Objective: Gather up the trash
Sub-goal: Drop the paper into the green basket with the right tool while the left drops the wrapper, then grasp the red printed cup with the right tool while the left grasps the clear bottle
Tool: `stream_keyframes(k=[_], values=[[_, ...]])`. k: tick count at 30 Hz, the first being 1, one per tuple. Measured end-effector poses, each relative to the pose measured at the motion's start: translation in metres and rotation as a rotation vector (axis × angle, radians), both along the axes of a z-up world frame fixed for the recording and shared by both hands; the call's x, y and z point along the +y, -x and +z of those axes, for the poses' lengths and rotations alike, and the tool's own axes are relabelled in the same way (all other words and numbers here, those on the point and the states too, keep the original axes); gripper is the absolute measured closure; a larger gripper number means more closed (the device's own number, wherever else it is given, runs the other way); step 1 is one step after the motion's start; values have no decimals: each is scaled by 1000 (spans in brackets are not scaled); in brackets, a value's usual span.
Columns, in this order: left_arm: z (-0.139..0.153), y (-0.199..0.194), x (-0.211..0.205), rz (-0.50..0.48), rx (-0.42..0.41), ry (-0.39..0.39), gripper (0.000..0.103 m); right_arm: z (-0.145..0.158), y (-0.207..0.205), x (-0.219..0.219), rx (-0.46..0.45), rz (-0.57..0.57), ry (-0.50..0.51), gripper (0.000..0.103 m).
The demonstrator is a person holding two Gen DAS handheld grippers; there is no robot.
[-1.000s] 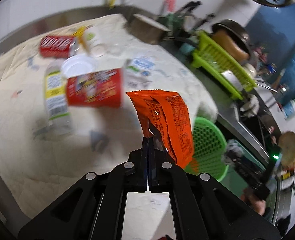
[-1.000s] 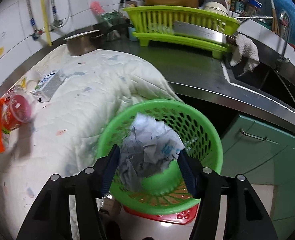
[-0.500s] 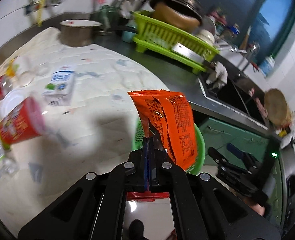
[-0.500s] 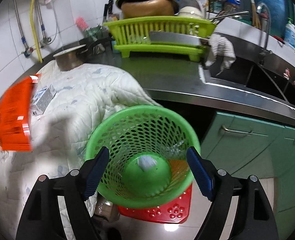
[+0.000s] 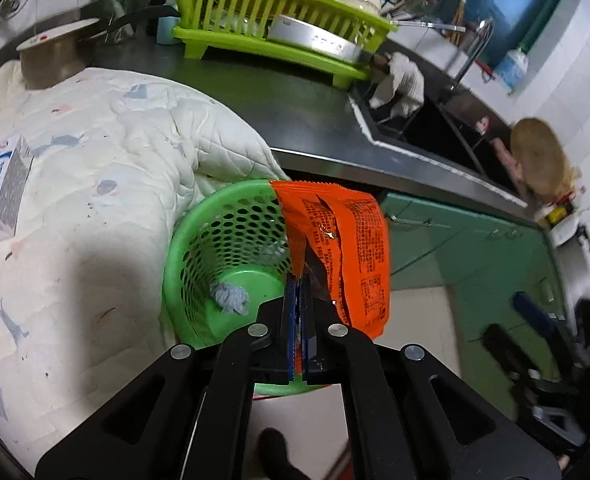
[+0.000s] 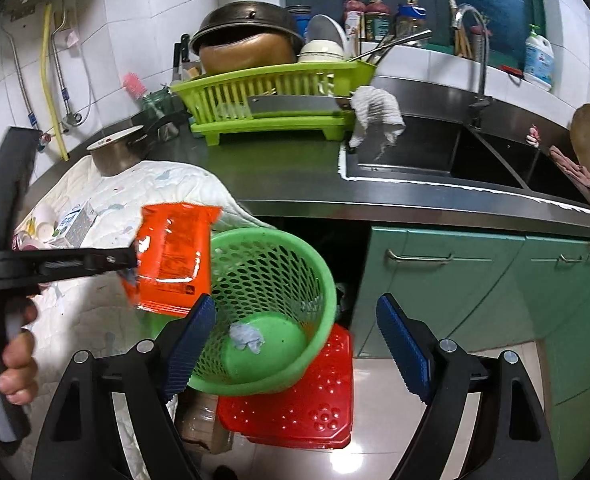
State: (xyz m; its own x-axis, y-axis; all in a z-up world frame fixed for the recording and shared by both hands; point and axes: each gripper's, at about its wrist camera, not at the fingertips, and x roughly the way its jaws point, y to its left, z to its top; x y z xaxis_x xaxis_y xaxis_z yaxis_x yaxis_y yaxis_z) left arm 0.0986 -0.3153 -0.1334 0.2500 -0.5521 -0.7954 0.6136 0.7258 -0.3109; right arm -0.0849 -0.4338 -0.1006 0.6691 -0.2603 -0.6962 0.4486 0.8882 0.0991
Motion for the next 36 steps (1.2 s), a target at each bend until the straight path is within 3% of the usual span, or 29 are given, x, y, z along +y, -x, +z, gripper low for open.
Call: stream_keyframes(k=[2,4,6,17,29,36], values=[[-5,0,-4,-7,3,3,99,1,5,-1,-2,-5,-2,23],[-8,0,-7,-7,13,0,83,2,6,-1,-1,-6,1,23],[-8,0,-5,3,1,-5,61,2,8,1,-3,-6,2,23],[20,-6,31,82,-48,20,57,14,-1,14,-25,34,15,23],[55,-27,164,440,-172,-86,51,28,-47,59,-72,197,-2,23],[66,-28,250,651,-215,-127,45,33,-85,104,-89,357,-29,23]])
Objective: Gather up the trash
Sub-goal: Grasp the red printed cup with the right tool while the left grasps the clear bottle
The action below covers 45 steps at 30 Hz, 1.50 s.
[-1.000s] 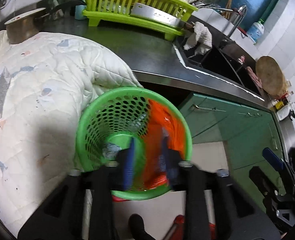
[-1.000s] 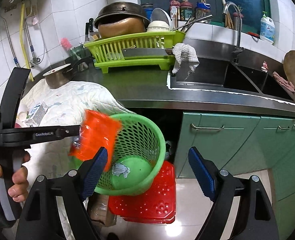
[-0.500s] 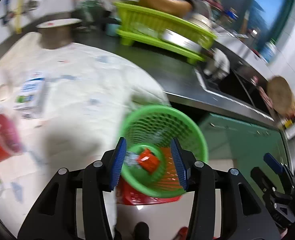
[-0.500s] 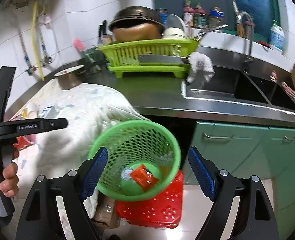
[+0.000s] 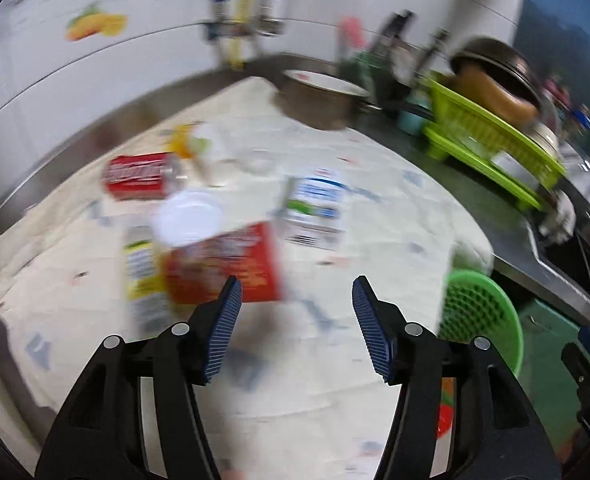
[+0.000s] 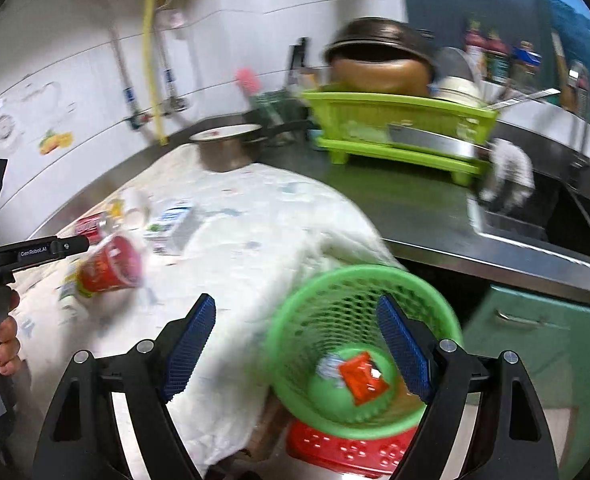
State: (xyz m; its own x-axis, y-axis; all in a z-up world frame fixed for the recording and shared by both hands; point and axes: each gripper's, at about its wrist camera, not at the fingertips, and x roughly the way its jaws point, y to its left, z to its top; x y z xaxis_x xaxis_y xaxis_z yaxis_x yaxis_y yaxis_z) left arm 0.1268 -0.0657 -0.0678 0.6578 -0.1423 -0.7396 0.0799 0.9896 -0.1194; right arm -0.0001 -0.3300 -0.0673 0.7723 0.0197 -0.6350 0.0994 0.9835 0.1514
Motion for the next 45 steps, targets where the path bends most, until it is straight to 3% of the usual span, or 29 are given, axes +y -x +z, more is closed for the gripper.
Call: stream_keyframes(k=[7,17,30,37,43,45], values=[[2,11,71,158,-10,9,44,2,-39,59,-7,205,-20,24],[-10,22,127,282,16,24,44,-6,-102,140,9,479,-61,27],[-24,23,162,362,44,36,44,-44,-179,196,113,611,-123,38],[-30,19,168,371,61,44,44,-65,-204,203,179,639,-247,50],[-34,13,164,358,73,49,44,-69,-200,205,197,660,-311,86],[-35,10,161,348,76,47,41,-65,-192,203,184,669,-332,90]])
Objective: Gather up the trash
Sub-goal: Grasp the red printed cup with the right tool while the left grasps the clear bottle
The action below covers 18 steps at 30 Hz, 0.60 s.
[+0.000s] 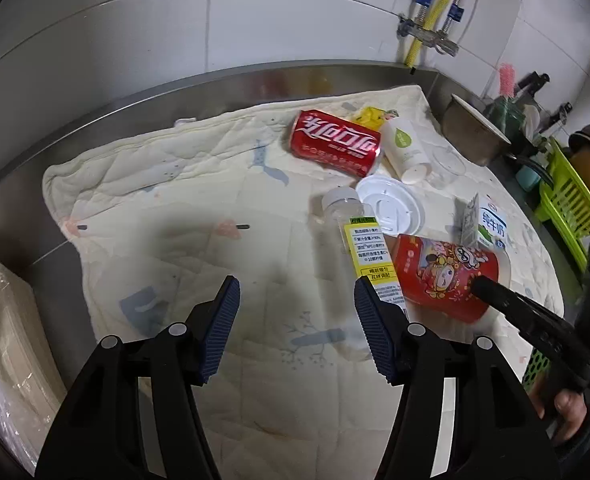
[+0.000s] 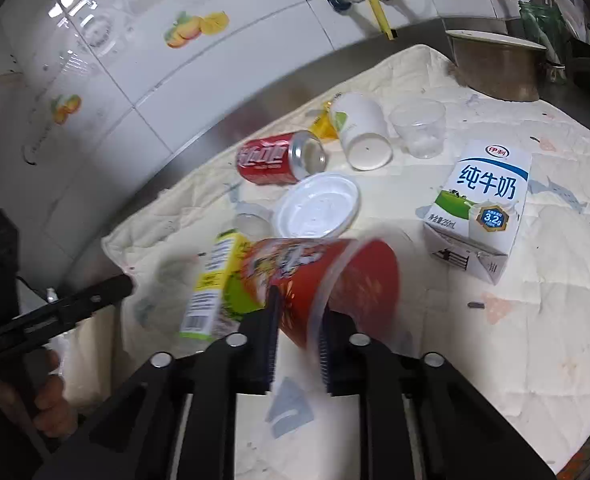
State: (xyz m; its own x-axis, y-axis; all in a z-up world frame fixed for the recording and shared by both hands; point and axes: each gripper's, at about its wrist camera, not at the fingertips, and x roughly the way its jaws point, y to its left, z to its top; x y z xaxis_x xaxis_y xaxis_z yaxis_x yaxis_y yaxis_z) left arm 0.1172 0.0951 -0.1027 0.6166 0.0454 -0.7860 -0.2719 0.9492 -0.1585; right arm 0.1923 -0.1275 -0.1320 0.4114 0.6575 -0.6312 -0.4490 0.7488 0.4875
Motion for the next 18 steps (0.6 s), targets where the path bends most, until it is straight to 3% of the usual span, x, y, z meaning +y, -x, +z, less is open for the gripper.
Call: stream_keyframes(k=[4,13,18], values=[[-2,-10,-9,-16,9,-1,38,14,18,-2,-45,-13,4,98],[-13,-39,-40,-81,36,-16,37,52,75,-40,-153,-104,51,98],[-25,-59,-53,-86,73,-39,35,69,109,-75,-213,-203,124,98]])
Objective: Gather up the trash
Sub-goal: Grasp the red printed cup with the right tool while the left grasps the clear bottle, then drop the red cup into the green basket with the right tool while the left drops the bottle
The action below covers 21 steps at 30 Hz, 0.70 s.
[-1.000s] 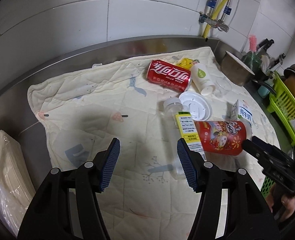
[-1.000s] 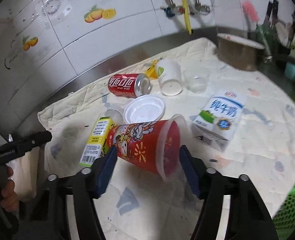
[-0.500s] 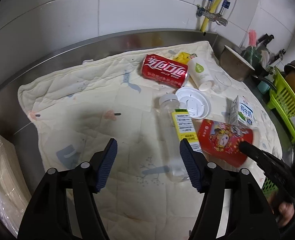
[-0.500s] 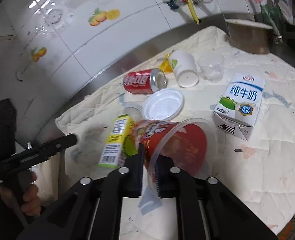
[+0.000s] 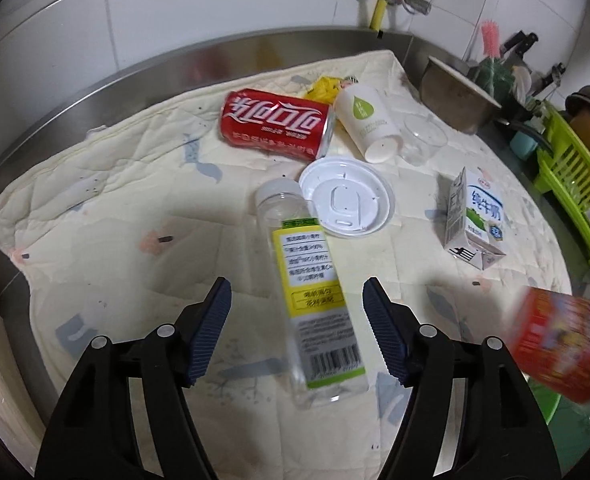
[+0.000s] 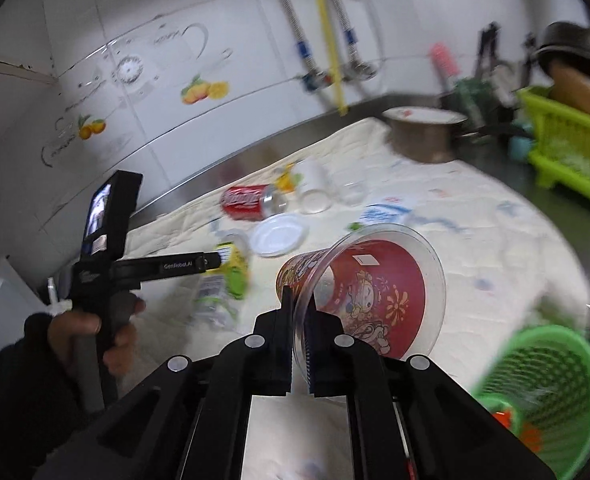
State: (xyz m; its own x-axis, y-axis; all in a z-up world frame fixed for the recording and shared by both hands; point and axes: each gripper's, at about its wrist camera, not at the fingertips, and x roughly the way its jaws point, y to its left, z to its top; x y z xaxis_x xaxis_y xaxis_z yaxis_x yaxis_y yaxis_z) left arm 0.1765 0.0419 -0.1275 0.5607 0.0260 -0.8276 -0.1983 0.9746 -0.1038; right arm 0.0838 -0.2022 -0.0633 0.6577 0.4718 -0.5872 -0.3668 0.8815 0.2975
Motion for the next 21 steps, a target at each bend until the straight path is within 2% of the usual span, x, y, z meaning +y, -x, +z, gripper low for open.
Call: stream_keyframes(k=[4,9,10,12,13,18,21], values=[[-8,-12,-6,7,21,-36,35,6,24,-37,-21,-116,69,98],[-18,-20,-9,14,51,-40,37,-4,44,-85,14,-259,123,98],[-20,-21,-9,17,56,-37,38,-9,47,-96,34,-290,133,98],[-23,-23,-9,10,66,-23,50,-18,52,-114,64,-345,156,98],[-25,-24,-9,12,76,-25,53,-25,54,-128,93,-378,155,98],[-24,-20,-6,19,76,-25,57,-54,56,-162,186,-473,201,98],[-19,-14,-3,22,68,-14,60,-72,54,-173,235,-489,217,98]])
